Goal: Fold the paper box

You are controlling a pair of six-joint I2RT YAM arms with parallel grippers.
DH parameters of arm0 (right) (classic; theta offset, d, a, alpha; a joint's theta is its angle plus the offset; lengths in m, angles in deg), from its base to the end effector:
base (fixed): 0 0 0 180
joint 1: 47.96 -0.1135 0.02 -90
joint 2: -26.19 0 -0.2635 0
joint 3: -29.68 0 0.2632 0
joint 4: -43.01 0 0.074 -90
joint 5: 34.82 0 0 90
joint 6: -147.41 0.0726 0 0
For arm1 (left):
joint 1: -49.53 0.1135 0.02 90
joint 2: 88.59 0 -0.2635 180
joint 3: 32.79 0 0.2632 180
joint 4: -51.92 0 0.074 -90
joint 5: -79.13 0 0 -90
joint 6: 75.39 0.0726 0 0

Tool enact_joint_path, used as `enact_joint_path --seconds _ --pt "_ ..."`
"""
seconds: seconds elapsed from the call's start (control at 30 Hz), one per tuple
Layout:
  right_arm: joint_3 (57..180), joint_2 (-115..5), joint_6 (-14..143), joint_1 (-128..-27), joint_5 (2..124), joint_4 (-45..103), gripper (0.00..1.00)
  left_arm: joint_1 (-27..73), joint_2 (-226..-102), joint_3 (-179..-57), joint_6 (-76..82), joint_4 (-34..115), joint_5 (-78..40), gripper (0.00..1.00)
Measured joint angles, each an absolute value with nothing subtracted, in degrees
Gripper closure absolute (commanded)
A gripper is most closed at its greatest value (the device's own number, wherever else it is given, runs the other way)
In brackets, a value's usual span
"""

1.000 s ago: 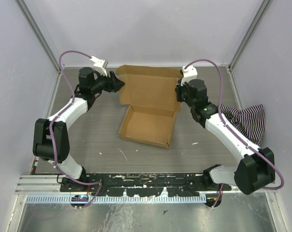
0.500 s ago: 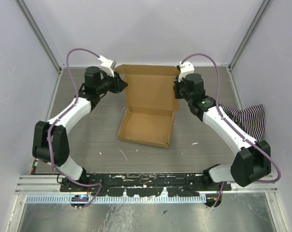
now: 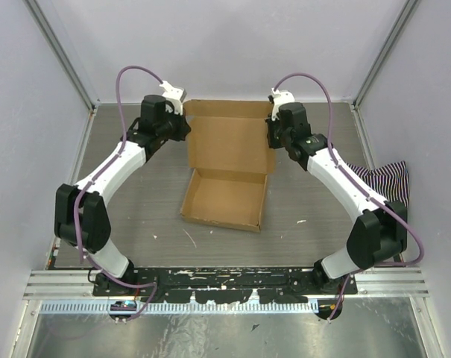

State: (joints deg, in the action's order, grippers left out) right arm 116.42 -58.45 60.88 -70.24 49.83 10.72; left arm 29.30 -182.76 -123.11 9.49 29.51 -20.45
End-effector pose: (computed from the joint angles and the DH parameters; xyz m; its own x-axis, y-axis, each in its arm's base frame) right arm 0.3587 0.1396 0.3119 -0.4828 -0.1327 -0.8656 -0.2742 0.9617 0.0055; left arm 0.4015 -0.1608 0.2942 -0.4564 0.0744 -0.8866 0.4420 0.8838 -0.1534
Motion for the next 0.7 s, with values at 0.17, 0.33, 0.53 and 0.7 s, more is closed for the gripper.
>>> enact_joint_path --seconds 0.17,0.33,0.53,0.7 --pt "119.5 -60.7 61.0 -70.3 49.9 6.2 0.79 28.2 -182.6 -122.8 9.5 29.3 -17.7 1.0" --pt "122.8 -62.3 60.9 -70.4 49.9 2.2 0.77 26.8 -180.2 -120.5 9.7 30.5 -15.5 1.0" --pt "126.2 -63.7 60.8 -70.4 49.7 -1.8 0.75 26.1 -176.7 -118.6 10.2 32.0 -14.3 1.0" --pt "127.2 -64.0 60.7 -70.4 48.9 -3.6 0.75 25.4 -173.4 -116.0 10.8 33.9 -13.9 1.0"
